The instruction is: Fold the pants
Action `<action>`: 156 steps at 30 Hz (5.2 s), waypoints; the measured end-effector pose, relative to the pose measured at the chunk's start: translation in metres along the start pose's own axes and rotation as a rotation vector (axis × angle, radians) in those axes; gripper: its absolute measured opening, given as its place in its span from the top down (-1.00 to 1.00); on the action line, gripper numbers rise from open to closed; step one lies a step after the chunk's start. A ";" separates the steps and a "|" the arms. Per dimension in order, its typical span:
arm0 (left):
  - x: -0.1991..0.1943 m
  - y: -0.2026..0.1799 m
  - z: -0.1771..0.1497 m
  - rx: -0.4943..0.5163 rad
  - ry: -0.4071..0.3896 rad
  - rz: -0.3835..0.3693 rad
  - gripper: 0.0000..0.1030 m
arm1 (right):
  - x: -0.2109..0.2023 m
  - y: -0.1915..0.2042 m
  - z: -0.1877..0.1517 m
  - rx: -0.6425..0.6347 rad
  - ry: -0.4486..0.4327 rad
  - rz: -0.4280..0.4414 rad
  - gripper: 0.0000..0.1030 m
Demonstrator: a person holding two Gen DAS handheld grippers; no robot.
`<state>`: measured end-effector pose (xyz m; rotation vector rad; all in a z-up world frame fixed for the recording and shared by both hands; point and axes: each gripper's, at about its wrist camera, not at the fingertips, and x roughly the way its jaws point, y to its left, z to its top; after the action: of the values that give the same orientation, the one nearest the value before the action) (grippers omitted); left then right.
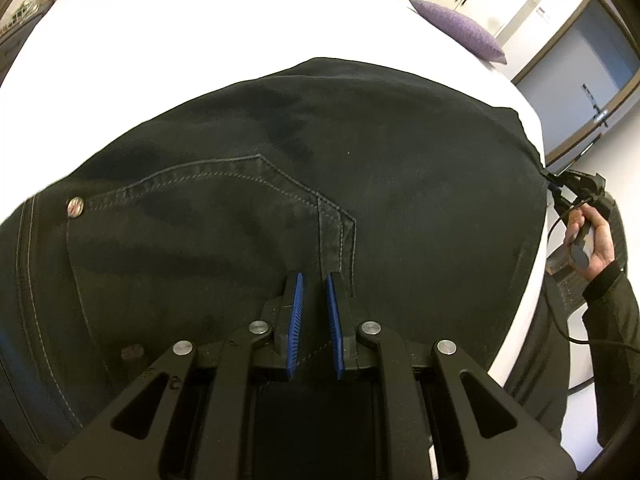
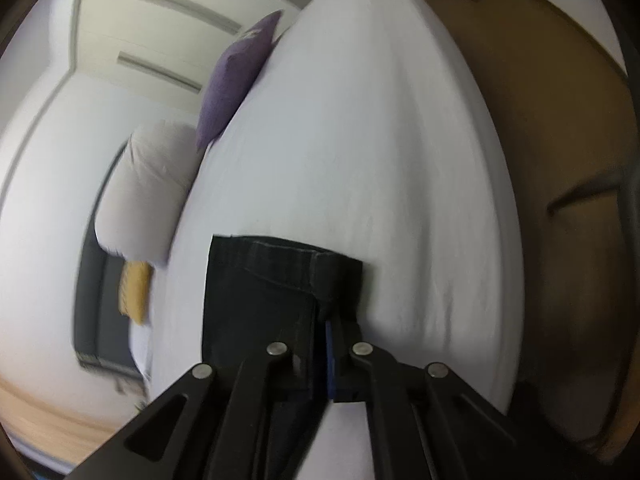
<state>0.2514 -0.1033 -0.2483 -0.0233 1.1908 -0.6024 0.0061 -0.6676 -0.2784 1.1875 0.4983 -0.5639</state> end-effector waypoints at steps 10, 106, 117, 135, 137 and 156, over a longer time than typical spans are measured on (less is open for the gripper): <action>-0.009 0.009 -0.015 -0.042 -0.034 -0.016 0.75 | -0.042 0.129 -0.062 -0.354 0.117 0.150 -0.21; 0.003 0.010 0.013 0.001 -0.057 0.267 0.75 | 0.042 0.071 -0.069 -0.248 0.390 0.074 1.00; -0.008 0.022 0.005 -0.009 -0.071 0.255 0.75 | 0.002 0.122 -0.126 -0.431 0.474 0.227 0.21; -0.038 0.069 -0.030 -0.090 -0.123 0.116 0.75 | -0.010 0.021 -0.041 -0.224 0.308 0.077 0.98; -0.045 0.070 -0.032 -0.126 -0.113 0.115 0.75 | -0.038 0.024 -0.026 -0.237 0.222 0.033 0.06; -0.036 -0.004 0.009 -0.076 -0.076 -0.081 0.75 | -0.019 -0.036 0.026 0.063 0.089 0.072 0.24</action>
<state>0.2488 -0.0931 -0.2121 -0.1587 1.1426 -0.6215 -0.0294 -0.6988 -0.2845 1.2894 0.5144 -0.4694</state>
